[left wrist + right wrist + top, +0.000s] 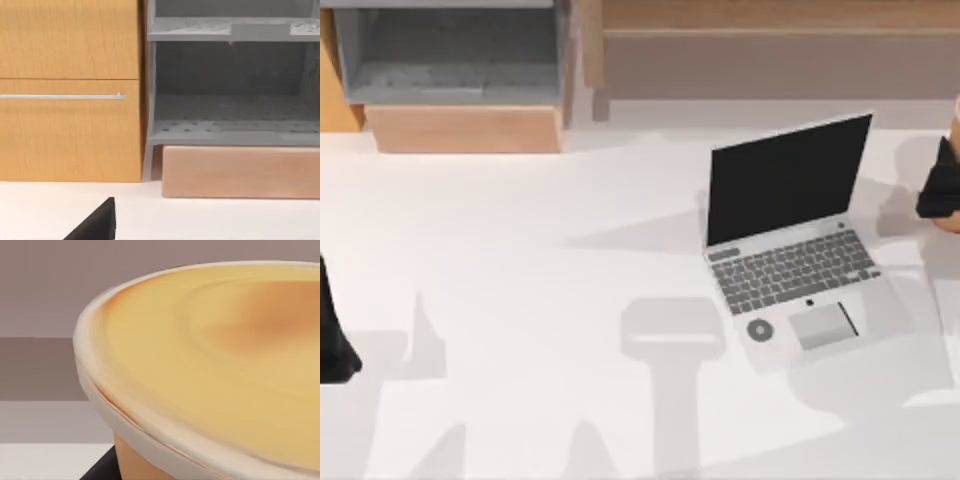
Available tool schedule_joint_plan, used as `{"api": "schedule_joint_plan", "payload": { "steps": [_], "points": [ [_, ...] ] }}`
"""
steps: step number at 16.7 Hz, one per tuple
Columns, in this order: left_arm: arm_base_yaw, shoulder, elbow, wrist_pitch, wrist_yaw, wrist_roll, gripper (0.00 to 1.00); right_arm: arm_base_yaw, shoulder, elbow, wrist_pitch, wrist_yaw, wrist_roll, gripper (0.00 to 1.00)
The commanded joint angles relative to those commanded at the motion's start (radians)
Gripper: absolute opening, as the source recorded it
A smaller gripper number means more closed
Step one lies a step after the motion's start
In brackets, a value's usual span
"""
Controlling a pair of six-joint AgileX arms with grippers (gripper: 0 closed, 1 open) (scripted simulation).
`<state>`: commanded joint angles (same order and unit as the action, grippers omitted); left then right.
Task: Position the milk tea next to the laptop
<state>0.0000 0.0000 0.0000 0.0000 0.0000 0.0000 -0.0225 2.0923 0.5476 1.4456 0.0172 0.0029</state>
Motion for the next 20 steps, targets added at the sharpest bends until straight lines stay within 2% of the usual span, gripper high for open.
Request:
{"api": "schedule_joint_plan", "payload": {
  "steps": [20],
  "points": [
    [0.000,0.000,0.000,0.000,0.000,0.000,1.00,0.004,-0.093,0.022,-0.018,-0.008,-0.001,0.00]
  ]
}}
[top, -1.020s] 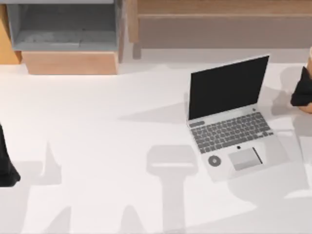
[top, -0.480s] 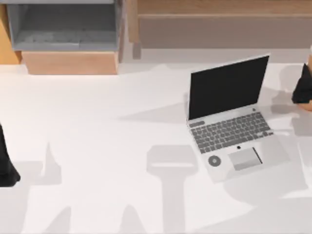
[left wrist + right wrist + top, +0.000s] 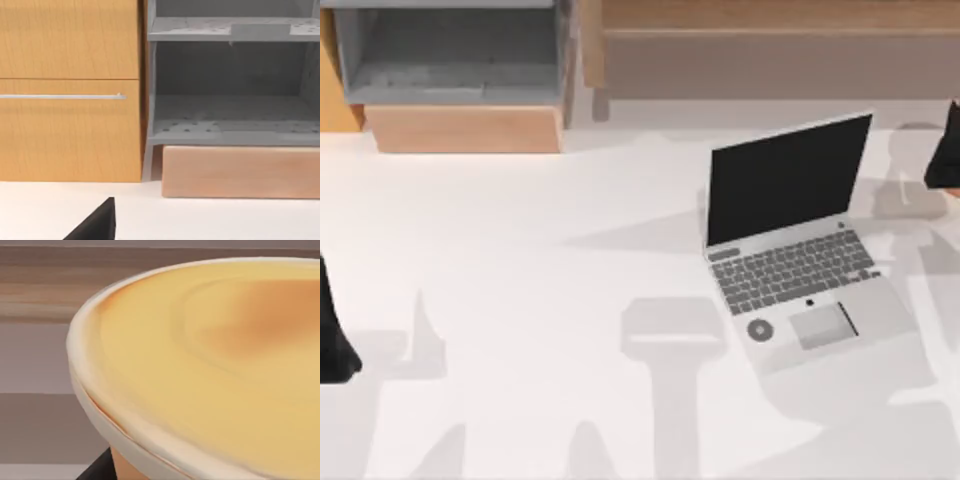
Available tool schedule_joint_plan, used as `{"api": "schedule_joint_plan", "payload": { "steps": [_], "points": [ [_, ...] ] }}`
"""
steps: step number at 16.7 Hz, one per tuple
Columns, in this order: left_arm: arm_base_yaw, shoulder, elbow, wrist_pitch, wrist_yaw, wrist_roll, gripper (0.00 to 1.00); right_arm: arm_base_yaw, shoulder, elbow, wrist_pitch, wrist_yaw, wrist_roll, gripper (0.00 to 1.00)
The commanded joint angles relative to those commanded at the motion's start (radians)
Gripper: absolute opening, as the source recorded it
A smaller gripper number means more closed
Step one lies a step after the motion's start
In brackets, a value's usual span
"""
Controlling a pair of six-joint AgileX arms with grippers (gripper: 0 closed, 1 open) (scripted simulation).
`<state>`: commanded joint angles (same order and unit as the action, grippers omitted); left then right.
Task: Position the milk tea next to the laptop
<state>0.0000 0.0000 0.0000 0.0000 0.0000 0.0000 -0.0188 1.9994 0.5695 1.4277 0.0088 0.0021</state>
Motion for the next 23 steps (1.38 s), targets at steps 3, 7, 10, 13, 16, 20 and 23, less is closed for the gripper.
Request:
{"api": "schedule_joint_plan", "payload": {
  "steps": [3,7,10,13,16,20,23],
  "points": [
    [0.000,0.000,0.000,0.000,0.000,0.000,1.00,0.012,-0.070,0.001,0.025,-0.011,-0.006,0.00],
    [0.000,0.000,0.000,0.000,0.000,0.000,1.00,0.043,-0.181,-0.039,0.037,-0.013,-0.011,0.00],
    [0.000,0.000,0.000,0.000,0.000,0.000,1.00,0.074,-0.263,-0.098,0.024,0.006,-0.010,0.00],
    [0.000,0.000,0.000,0.000,0.000,0.000,1.00,0.110,-0.338,-0.176,-0.013,0.042,-0.004,0.00],
    [0.000,0.000,0.000,0.000,0.000,0.000,1.00,0.145,-0.405,-0.267,-0.067,0.093,0.006,0.00],
    [0.000,0.000,0.000,0.000,0.000,0.000,1.00,0.182,-0.467,-0.374,-0.140,0.162,0.020,0.00],
    [0.000,0.000,0.000,0.000,0.000,0.000,1.00,0.195,-0.486,-0.418,-0.173,0.192,0.026,0.00]
  ]
}}
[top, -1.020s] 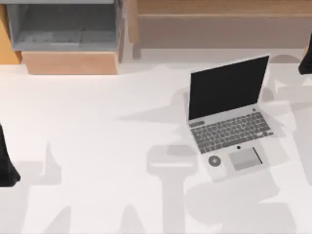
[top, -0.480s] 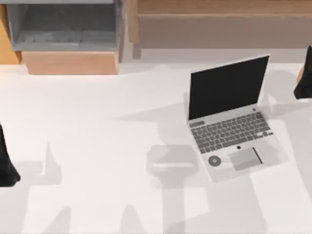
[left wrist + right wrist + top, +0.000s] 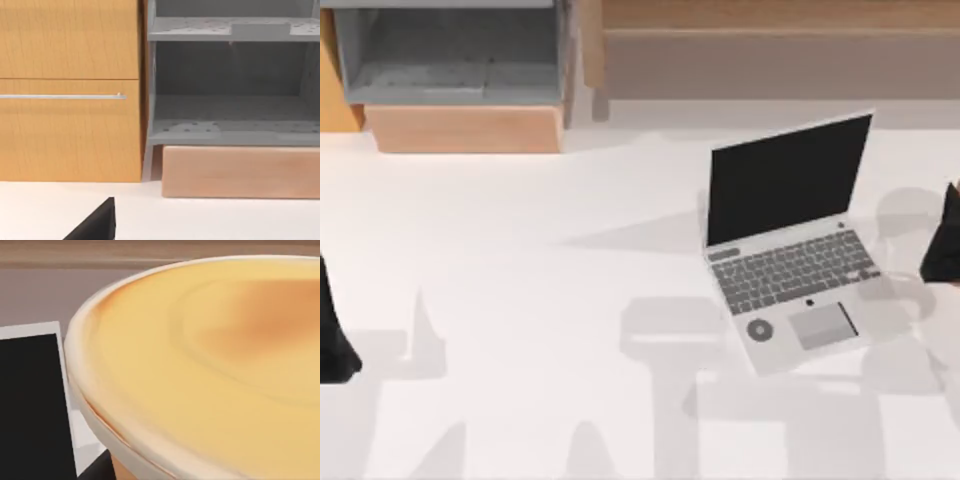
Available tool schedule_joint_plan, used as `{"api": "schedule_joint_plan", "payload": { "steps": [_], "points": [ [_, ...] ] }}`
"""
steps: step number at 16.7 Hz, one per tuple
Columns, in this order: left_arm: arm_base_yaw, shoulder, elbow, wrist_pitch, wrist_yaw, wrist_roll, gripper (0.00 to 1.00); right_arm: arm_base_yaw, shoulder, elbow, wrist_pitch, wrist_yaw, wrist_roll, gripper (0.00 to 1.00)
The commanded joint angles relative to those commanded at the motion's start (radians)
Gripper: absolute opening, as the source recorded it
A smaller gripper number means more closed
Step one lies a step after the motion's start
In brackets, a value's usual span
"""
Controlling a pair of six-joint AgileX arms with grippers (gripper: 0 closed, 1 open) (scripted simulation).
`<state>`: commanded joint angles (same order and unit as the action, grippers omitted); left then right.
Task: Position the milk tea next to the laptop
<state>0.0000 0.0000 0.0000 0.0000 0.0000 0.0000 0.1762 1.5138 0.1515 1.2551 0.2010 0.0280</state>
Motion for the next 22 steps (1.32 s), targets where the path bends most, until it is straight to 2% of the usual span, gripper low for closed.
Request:
{"api": "schedule_joint_plan", "payload": {
  "steps": [7,16,22],
  "points": [
    [0.000,0.000,0.000,0.000,0.000,0.000,1.00,0.003,0.003,0.001,0.008,-0.001,0.000,0.00],
    [0.000,0.000,0.000,0.000,0.000,0.000,1.00,0.110,0.069,0.018,0.251,-0.015,-0.041,0.00],
    [0.000,0.000,0.000,0.000,0.000,0.000,1.00,0.072,0.148,-0.018,0.345,0.002,-0.023,0.00]
  ]
}}
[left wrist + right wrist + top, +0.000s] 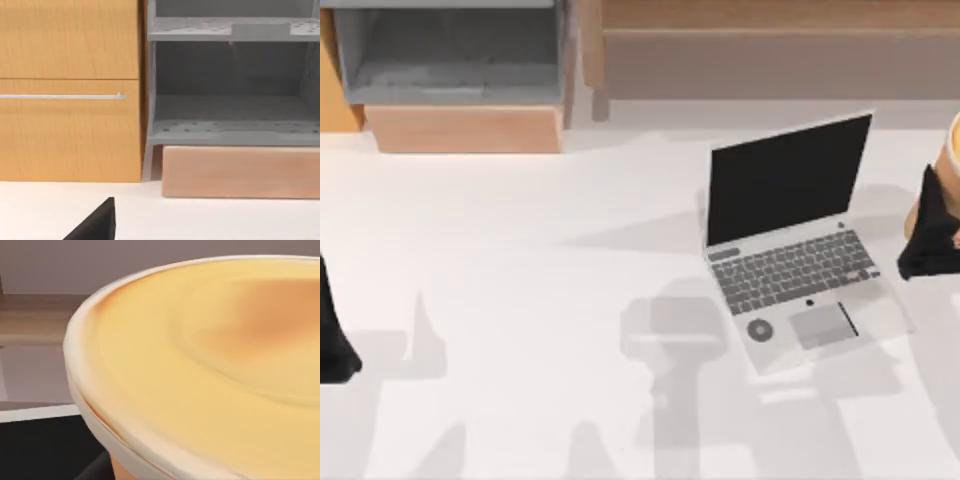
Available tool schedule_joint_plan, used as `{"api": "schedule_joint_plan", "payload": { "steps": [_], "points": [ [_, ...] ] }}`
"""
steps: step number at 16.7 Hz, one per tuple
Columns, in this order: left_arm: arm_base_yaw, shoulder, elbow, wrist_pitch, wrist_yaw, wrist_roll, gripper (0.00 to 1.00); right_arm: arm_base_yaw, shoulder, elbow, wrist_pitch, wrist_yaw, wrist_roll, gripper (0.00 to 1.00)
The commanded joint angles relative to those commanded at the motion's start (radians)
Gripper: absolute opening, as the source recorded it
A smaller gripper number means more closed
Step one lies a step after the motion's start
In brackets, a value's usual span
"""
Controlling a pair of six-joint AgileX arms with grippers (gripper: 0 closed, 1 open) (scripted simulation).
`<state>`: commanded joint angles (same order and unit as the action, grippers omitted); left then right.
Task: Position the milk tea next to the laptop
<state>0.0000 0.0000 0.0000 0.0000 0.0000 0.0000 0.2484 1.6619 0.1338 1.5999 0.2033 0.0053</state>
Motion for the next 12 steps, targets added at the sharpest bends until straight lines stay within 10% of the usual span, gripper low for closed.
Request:
{"api": "schedule_joint_plan", "payload": {
  "steps": [12],
  "points": [
    [0.000,0.000,0.000,0.000,0.000,0.000,1.00,-0.073,0.150,-0.011,-0.024,0.004,0.023,0.00]
  ]
}}
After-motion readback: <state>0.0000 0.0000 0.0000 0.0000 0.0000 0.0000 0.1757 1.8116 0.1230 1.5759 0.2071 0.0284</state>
